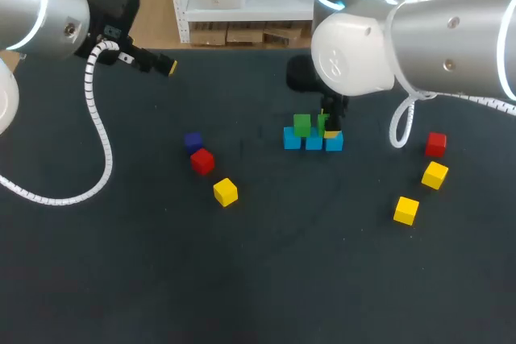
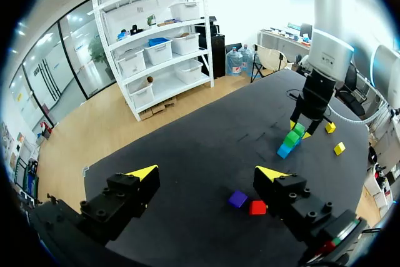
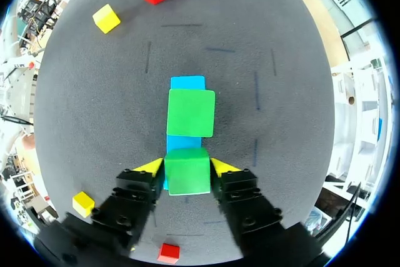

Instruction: Place the blue cubes, place green cubes on the blue cubes, place the yellow cubes on the green cubes, then place the red cubes on the yellow cubes, and place purple cube on the red cubes.

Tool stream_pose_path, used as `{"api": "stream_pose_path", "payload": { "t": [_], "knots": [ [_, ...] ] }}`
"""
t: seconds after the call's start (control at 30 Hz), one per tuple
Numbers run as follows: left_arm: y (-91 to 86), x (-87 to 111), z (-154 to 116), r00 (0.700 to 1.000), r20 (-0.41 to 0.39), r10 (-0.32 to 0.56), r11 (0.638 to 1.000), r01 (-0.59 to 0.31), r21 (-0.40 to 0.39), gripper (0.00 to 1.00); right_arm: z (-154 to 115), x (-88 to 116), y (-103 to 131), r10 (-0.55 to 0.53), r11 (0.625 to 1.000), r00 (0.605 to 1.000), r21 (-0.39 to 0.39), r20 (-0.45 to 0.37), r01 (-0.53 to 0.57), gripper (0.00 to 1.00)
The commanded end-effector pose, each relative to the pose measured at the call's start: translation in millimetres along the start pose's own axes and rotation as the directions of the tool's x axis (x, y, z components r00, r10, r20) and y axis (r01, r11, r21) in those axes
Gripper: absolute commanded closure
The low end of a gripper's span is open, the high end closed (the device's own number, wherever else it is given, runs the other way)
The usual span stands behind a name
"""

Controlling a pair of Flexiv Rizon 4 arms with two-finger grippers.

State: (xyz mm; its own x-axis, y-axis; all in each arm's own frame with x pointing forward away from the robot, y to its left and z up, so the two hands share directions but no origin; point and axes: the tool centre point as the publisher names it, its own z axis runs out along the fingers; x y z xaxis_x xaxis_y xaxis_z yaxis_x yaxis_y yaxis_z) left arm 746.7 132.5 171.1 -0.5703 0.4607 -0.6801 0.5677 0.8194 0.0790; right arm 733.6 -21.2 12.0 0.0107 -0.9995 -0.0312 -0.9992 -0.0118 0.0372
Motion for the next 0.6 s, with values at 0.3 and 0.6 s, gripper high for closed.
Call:
{"api": "stream_pose_path", "payload": {
  "t": [0.3, 0.6],
  "knots": [
    [1.3, 0.5, -0.2, 1.000, 0.002, 0.002, 1.000, -0.002, 0.006, 0.00, 0.0, 1.1, 3.7, 0.004, 1.000, 1.000, 0.002, 0.007, -0.004, 0.00],
    [1.3, 0.5, -0.2, 1.000, 0.002, 0.002, 1.000, -0.002, 0.006, 0.00, -0.1, 2.0, 3.2, 0.014, 1.000, 1.000, 0.006, 0.009, -0.014, 0.64]
  ]
}}
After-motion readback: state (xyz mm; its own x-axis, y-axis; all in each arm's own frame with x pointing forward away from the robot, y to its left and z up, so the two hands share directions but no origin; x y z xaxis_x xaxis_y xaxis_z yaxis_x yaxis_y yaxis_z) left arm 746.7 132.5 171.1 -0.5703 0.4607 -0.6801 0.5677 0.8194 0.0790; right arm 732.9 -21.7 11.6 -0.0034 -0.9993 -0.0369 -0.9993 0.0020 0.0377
